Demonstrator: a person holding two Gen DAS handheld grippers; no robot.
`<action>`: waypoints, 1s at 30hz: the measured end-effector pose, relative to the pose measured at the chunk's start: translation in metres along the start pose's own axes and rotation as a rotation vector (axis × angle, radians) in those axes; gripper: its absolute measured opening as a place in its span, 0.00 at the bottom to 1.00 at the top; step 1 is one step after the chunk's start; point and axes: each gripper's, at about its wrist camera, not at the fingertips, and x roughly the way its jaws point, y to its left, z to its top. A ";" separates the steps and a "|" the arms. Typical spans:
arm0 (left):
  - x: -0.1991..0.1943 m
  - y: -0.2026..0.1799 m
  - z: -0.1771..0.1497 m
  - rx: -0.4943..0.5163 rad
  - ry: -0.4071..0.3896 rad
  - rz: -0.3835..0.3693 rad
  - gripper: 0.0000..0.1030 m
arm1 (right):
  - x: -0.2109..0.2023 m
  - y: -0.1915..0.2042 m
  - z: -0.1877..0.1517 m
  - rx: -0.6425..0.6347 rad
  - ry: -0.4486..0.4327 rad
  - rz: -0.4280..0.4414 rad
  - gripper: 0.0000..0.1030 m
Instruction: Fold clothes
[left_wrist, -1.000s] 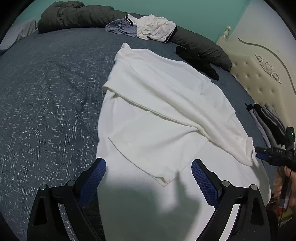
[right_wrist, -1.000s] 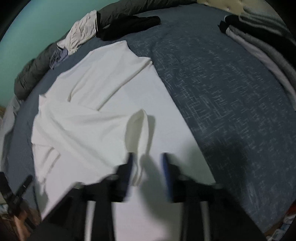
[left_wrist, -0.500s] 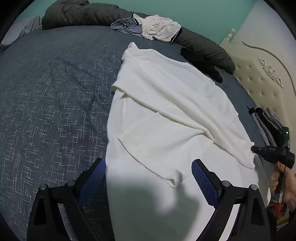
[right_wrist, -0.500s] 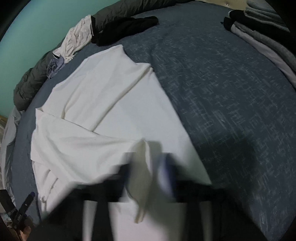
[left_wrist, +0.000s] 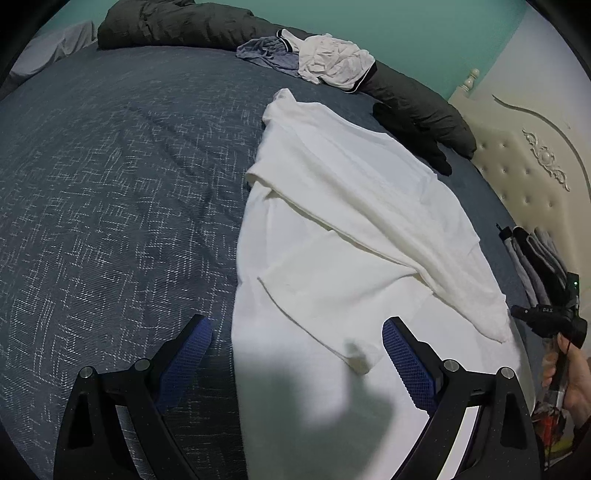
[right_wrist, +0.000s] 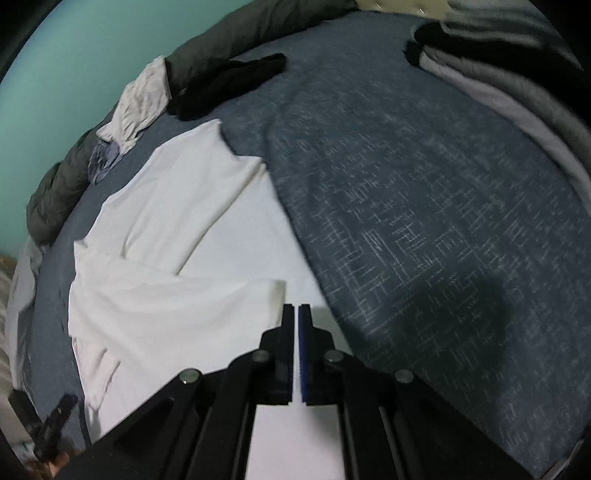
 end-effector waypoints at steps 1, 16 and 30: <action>0.000 0.001 0.000 -0.003 0.001 0.001 0.93 | -0.001 -0.001 0.000 0.004 -0.003 -0.006 0.04; -0.004 0.009 0.003 -0.017 0.001 0.004 0.93 | 0.008 0.031 -0.054 -0.065 0.162 0.086 0.16; -0.010 0.019 0.031 0.047 -0.034 0.072 0.93 | -0.012 0.019 -0.046 -0.074 0.171 0.156 0.02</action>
